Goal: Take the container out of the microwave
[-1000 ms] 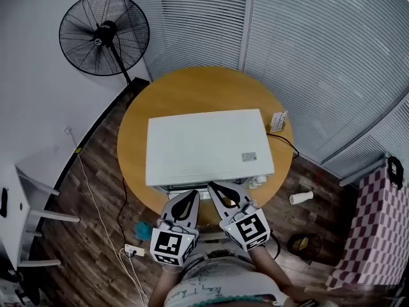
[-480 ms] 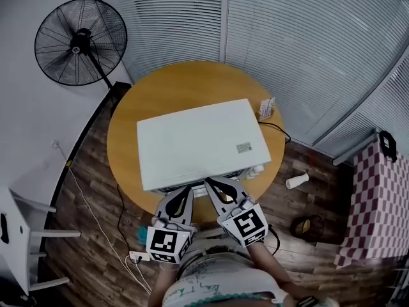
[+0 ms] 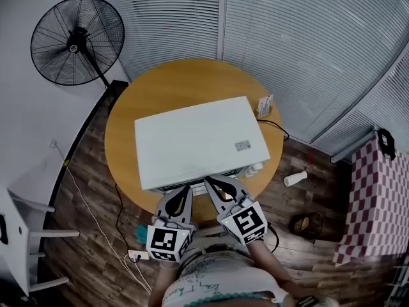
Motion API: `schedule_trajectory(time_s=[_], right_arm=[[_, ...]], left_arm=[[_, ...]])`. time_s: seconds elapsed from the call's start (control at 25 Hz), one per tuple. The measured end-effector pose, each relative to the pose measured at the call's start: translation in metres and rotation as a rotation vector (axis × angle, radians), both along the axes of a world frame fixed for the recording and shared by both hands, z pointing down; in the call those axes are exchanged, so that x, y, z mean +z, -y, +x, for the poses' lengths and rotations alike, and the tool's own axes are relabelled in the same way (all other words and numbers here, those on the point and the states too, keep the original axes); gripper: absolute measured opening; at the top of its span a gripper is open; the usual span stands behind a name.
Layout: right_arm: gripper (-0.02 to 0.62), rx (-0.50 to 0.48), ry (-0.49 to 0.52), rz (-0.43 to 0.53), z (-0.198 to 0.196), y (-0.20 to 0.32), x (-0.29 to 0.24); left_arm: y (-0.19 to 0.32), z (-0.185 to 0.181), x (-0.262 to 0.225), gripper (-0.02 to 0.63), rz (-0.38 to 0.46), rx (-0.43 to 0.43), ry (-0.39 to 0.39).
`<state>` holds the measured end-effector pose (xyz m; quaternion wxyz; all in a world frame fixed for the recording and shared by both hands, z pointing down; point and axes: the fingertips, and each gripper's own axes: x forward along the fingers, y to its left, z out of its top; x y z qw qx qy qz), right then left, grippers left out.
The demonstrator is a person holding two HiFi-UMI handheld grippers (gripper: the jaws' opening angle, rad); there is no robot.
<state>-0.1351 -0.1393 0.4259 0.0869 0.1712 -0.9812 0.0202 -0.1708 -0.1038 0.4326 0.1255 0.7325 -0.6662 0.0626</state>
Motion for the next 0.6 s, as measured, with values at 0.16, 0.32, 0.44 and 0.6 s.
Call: schedule_trajectory(time_s=[0.16, 0.32, 0.44, 0.6], right_arm=[[-0.008, 0.0, 0.0, -0.002, 0.0, 0.001, 0.002], [-0.008, 0.01, -0.015, -0.004, 0.004, 0.001, 0.003], [-0.008, 0.026, -0.023, -0.005, 0.009, 0.002, 0.004], [-0.008, 0.044, -0.027, -0.002, 0.014, 0.005, 0.008]], left_arm=[[0.0, 0.0, 0.008, 0.014, -0.019, 0.001, 0.006], [-0.001, 0.001, 0.016, 0.014, -0.039, 0.007, 0.008], [0.0, 0.003, 0.021, 0.014, -0.052, 0.015, 0.017], [0.001, 0.002, 0.033, 0.014, -0.079, 0.025, 0.064]])
